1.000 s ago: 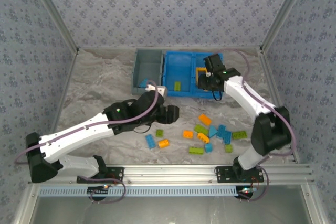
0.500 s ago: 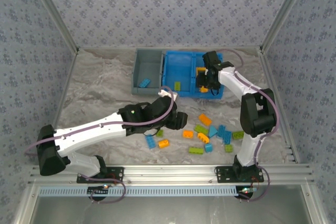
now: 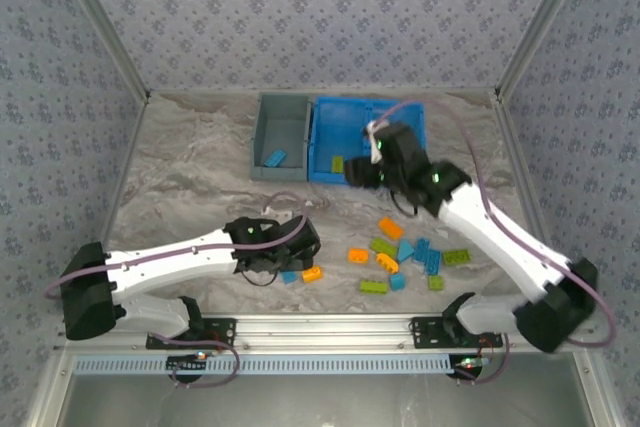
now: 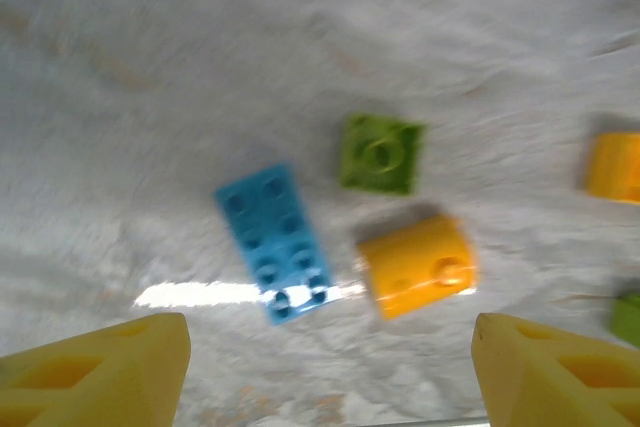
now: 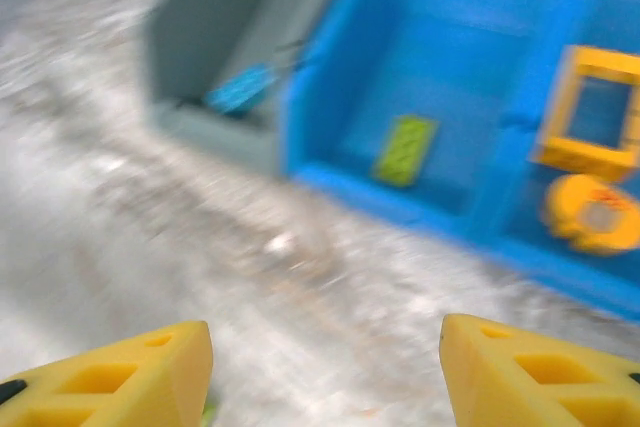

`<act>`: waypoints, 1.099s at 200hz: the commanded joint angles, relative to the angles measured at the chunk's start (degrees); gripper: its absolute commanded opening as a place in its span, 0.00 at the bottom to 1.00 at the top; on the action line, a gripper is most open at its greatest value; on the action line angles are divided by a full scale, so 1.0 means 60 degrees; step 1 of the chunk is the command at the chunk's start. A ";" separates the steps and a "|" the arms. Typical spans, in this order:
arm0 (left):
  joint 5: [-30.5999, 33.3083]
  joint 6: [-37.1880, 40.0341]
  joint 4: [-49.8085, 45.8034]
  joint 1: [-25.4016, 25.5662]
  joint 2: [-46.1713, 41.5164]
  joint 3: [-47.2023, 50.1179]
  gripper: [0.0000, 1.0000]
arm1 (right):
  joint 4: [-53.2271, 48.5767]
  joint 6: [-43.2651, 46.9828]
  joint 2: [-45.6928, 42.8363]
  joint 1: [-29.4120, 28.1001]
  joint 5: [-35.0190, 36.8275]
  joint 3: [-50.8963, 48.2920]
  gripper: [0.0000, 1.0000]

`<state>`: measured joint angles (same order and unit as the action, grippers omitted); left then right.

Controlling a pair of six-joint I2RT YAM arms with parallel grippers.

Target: Sort the legos into containers by color

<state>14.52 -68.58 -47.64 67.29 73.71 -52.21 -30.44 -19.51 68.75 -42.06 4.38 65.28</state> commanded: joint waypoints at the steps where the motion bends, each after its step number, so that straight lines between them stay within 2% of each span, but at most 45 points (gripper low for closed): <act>1: -0.0227 -0.1458 0.0037 0.0030 -0.0131 0.0322 0.75 | 0.0468 -0.0489 -0.0962 -0.1378 0.0552 -0.1593 0.64; 17: -0.0454 -0.1696 0.0426 -0.0190 0.0023 0.0511 0.77 | 0.0711 -0.0996 -0.1870 -0.2549 0.1114 -0.2585 0.64; 40: -0.1163 -0.1941 0.1068 -0.0821 0.0299 0.1010 0.77 | 0.1229 -0.1642 -0.3130 -0.3747 0.1288 -0.3978 0.64; 74: -0.1321 -0.1901 0.1399 -0.1052 0.0627 0.1031 0.76 | 0.0949 -0.2182 -0.4346 -0.4980 0.1989 -0.4832 0.65; 161: -0.1431 -0.1985 0.2077 -0.1063 0.1621 0.1227 0.63 | 0.0912 -0.2458 -0.3872 -0.5287 0.2361 -0.4667 0.65; 201: -0.1424 -0.1887 0.2226 -0.1063 0.2152 0.1189 0.49 | 0.0930 -0.2440 -0.3684 -0.5309 0.2382 -0.4468 0.65; 220: -0.1371 -0.1836 0.2247 -0.1063 0.2255 0.1172 0.37 | 0.0870 -0.2447 -0.3688 -0.5309 0.2463 -0.4422 0.65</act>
<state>6.44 -80.25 -34.24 61.12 86.52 -45.04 -25.43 -33.28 46.83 -73.54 17.23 36.71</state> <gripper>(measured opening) 0.434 0.649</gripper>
